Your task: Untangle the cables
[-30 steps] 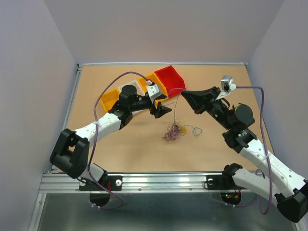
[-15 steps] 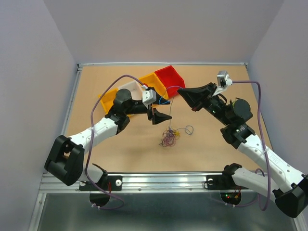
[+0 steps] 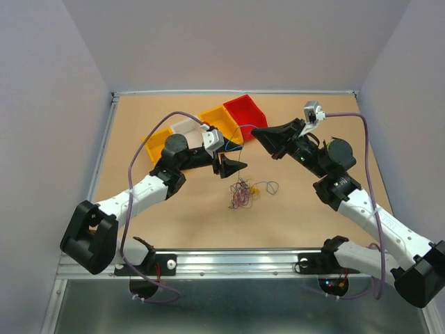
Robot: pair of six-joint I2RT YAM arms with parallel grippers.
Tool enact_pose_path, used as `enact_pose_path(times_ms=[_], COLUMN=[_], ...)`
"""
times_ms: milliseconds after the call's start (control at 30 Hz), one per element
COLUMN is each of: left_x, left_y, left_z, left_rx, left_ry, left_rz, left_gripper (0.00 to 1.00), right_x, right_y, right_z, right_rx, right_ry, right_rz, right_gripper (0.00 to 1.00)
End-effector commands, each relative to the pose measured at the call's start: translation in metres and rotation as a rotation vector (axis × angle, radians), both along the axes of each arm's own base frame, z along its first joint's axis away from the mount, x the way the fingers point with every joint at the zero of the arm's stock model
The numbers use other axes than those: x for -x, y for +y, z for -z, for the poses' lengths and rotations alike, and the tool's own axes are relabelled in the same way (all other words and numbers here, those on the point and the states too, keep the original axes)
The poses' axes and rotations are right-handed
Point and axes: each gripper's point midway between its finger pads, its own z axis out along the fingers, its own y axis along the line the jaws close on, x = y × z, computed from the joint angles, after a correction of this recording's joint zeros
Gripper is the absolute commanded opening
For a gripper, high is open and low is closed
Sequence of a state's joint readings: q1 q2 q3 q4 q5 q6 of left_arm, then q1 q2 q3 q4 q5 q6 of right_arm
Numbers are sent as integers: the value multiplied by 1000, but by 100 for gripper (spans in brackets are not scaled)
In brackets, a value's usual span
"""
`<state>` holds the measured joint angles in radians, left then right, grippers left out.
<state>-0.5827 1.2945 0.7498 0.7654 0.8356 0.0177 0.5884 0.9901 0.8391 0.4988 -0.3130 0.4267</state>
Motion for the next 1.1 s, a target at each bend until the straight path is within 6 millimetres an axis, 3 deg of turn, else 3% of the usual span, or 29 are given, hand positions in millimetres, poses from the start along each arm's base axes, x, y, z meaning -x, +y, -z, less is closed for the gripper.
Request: enact_pose_path(times_ms=[0,33,133,233,267,300,333,367,467,667,833,1067], left_x=[-4,-4,-6,-5,-1,0,1,4,9,12,11,11], left_y=[-9,-10,-12,-12,-11,-11,-10,-8,-6,-6,-7,-14], left_z=[-18,-17,-17,-24,-27,-32,-38,-44,-57,-71,-85,-99], left_rx=[27,24,18,18,18,22,29,35,55,73,94,114], left_ry=[-26,-22,-16,-18,-21,-23,-31,-41,-20,3,-3,31], left_rz=[21,23,24,30,38,38,41,37,39,53,52,87], left_gripper=[64,53,0,0,0,0,0,0,0,0,0,0], right_x=[10,11,8,6,3,1,0,-5,-8,-11,-13,-15], right_y=[-3,-2,0,2,4,4,4,3,7,21,33,49], right_z=[-51,-52,-42,-24,-5,8,17,42,82,144,171,179], right_rx=[-76,-80,-63,-17,24,44,54,91,144,224,233,201], right_ry=[-122,-125,-116,-120,-115,-103,-103,-80,-57,-29,-13,-27], right_rz=[-24,-26,-27,-25,-22,-16,-8,7,2,-66,-124,-185], right_gripper=[1,1,1,11,34,48,70,75,77,77,75,67])
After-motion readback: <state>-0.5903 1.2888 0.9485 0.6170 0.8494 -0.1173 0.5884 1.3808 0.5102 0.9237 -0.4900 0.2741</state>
